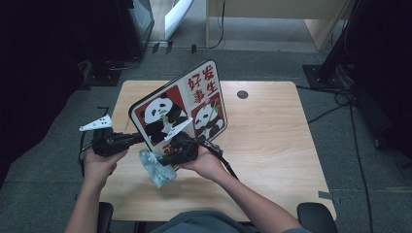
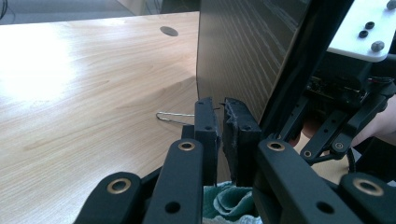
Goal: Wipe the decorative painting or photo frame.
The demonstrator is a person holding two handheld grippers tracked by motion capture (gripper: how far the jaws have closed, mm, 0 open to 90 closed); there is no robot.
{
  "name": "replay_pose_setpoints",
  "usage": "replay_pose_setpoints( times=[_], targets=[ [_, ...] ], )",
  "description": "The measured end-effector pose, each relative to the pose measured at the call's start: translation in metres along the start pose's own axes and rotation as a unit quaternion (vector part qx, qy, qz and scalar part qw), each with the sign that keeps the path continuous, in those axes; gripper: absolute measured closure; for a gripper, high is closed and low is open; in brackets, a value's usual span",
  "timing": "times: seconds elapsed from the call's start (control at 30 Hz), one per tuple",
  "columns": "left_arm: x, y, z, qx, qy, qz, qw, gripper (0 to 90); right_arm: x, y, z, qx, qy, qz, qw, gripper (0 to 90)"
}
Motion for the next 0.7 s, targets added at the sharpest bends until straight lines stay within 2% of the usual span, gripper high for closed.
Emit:
replay_pose_setpoints(
  times=[0.7],
  targets=[
    [0.0036,-0.0079,-0.0017,0.007,-0.002,0.004,1.0,84.6,0.0058,-0.0027,0.0078,0.009,0.0,-0.006,0.9999,85.0]
  ],
)
Point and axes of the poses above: each handheld gripper's, and its own axes: x roughly backward along the jaws, z roughly out of its top, y roughly to its right, the point moved 9 cm from there along -x, roughly forward along the jaws, and after that the axes turned 13 degrees about z, right-handed, at the moved point
